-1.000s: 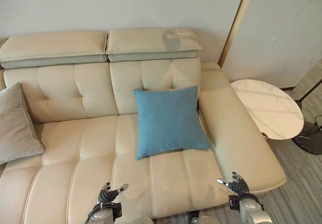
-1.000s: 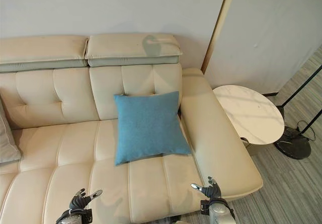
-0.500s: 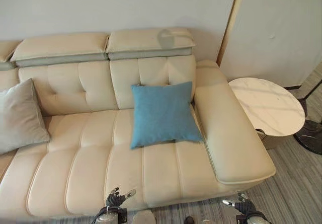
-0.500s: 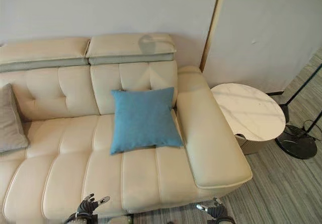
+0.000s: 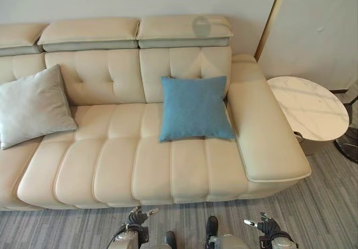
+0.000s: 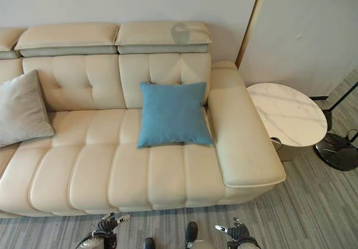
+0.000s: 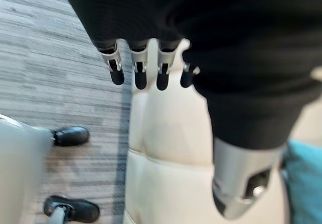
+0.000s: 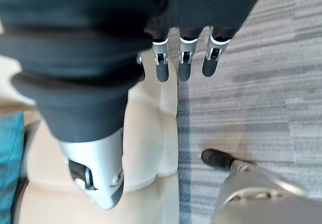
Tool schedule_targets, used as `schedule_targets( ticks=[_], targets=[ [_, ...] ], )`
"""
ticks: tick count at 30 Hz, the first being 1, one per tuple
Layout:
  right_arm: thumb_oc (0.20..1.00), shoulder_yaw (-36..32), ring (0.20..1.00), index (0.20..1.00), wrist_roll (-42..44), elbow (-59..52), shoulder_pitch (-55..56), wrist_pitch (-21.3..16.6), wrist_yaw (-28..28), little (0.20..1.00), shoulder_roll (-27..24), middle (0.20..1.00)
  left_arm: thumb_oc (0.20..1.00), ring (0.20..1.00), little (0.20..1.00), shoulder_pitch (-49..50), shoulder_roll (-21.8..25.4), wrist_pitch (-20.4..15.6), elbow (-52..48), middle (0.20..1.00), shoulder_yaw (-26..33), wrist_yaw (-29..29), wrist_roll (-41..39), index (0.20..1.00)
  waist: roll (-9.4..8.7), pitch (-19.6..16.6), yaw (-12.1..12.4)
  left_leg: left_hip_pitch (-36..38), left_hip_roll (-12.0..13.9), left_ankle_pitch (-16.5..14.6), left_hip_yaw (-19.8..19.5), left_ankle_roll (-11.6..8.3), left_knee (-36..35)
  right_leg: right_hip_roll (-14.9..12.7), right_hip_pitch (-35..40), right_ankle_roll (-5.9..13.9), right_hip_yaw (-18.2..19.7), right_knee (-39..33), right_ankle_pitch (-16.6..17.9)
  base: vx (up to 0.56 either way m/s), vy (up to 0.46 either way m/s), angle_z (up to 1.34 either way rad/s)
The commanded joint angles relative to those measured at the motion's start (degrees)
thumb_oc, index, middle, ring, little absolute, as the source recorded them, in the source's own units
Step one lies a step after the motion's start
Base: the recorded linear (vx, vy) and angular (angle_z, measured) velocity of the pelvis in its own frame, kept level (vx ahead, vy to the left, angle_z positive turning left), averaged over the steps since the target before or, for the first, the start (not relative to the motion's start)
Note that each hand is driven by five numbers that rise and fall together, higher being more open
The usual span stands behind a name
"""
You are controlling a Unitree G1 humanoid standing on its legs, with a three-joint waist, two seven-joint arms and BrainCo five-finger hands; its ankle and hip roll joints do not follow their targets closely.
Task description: Pick up all the scattered cushions and arrange them neatly on the sofa.
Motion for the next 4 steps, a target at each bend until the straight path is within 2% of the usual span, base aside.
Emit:
schedule_targets(
  ticks=[1,4],
  targets=[
    [1.0,2.2,1.0,1.0,0.0,0.6,-2.8,-0.4,-0.2,1.0,-0.3,1.0,1.0,1.0,1.0,-1.5,1.0,-1.0,0.8,1.0,1.1,-0.7,3.1,1.0,-1.64,-2.4,0.1,0.6,0.0,-1.3,0.3,-2.39,0.0,2.0,6.5,2.56,1.1,-3.6,-6.6,-0.03,0.156,0.0],
    [1.0,2.4,1.0,1.0,0.0,0.9,-3.1,-0.3,0.0,1.0,-0.1,1.0,1.0,1.0,1.0,-1.7,1.1,-1.0,1.8,1.0,1.2,-0.8,3.3,1.0,-1.82,-2.6,0.3,0.9,-0.2,-1.6,0.4,-2.23,0.0,1.7,6.8,2.8,1.3,-3.6,-6.4,-0.02,0.087,0.0]
  ],
)
